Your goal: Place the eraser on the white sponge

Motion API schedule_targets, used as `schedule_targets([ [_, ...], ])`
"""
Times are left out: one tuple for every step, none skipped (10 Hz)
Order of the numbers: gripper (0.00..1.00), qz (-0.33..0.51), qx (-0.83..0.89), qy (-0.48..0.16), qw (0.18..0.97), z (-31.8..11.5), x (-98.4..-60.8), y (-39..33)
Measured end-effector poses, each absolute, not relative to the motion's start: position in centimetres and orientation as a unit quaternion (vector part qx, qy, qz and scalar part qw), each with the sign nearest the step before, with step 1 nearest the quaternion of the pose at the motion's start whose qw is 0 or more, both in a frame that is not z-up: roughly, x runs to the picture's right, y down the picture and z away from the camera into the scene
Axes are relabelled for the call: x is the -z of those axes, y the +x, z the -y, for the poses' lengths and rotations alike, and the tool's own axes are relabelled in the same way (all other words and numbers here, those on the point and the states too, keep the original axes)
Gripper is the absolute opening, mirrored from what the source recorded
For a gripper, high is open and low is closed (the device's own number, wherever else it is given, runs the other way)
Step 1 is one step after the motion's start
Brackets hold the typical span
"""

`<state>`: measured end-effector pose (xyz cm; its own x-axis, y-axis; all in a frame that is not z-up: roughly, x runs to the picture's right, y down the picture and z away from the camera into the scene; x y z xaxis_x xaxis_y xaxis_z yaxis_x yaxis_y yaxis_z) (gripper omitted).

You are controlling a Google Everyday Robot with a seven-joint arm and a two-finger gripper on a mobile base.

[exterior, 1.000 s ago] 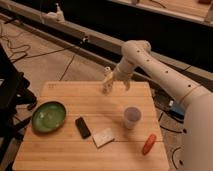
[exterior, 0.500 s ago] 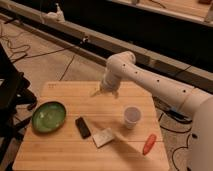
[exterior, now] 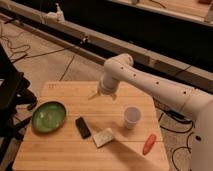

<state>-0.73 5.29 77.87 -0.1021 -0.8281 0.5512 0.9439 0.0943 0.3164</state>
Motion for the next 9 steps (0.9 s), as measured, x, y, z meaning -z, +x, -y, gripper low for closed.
schedule_targets([
  [0.8, 0.326, 0.674, -0.094, 0.656, -5.7, -78.0, -0.7],
  [0.8, 0.326, 0.69, -0.102, 0.638, -6.6, -78.2, -1.1],
  [0.8, 0.331, 0.714, -0.106, 0.608, -8.0, -78.4, -2.6],
  [0.8, 0.341, 0.734, -0.103, 0.579, -9.4, -78.3, -4.5],
  [0.8, 0.349, 0.743, -0.094, 0.563, -10.1, -78.1, -6.0],
  [0.8, 0.358, 0.749, -0.087, 0.551, -10.8, -77.9, -7.3],
  [0.8, 0.368, 0.755, -0.08, 0.537, -11.8, -77.8, -8.8],
  [0.8, 0.379, 0.759, -0.078, 0.524, -13.1, -77.7, -10.1],
  [0.8, 0.388, 0.759, -0.078, 0.516, -14.1, -77.7, -10.8],
])
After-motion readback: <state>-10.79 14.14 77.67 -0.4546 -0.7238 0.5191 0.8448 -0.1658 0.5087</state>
